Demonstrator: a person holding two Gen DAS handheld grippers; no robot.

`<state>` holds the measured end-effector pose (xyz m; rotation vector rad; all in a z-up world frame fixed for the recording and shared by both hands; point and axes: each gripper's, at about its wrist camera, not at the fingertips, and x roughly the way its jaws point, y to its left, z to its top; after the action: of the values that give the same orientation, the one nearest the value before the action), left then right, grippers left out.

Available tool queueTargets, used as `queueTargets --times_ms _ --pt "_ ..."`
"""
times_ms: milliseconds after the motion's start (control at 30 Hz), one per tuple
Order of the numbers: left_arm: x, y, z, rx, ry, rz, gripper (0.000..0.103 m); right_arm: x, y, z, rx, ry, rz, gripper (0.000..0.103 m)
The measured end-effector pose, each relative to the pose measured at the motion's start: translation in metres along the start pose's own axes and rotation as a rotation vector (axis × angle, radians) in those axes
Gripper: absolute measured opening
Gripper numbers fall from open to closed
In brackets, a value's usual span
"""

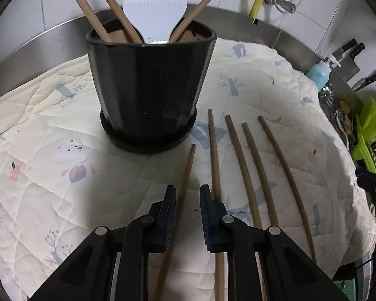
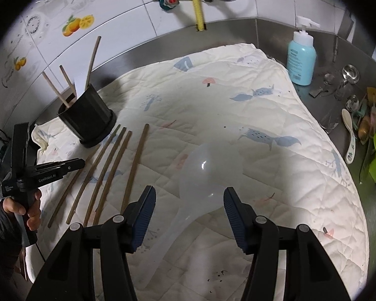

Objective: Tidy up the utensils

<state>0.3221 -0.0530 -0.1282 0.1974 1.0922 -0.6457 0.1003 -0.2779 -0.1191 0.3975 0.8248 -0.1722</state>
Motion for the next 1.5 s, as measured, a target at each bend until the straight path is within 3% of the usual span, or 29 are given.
queueTargets --times_ms 333,467,600,1067,1500 --pt "0.018 -0.008 0.001 0.06 0.021 0.019 0.021 0.006 -0.003 0.003 0.009 0.016 -0.014 0.062" --pt "0.02 -0.015 0.001 0.105 0.014 0.056 0.012 0.009 -0.003 0.005 0.001 0.027 -0.011 0.062" --pt "0.019 -0.012 0.001 0.088 0.006 0.059 0.007 0.013 -0.002 0.004 -0.004 0.047 -0.023 0.065" --pt "0.009 -0.009 -0.005 0.081 -0.022 0.06 0.007 0.033 -0.011 -0.003 0.062 0.131 -0.046 0.071" --pt "0.009 -0.003 -0.005 0.08 -0.017 0.05 0.007 0.047 -0.04 0.005 0.195 0.137 0.014 0.072"
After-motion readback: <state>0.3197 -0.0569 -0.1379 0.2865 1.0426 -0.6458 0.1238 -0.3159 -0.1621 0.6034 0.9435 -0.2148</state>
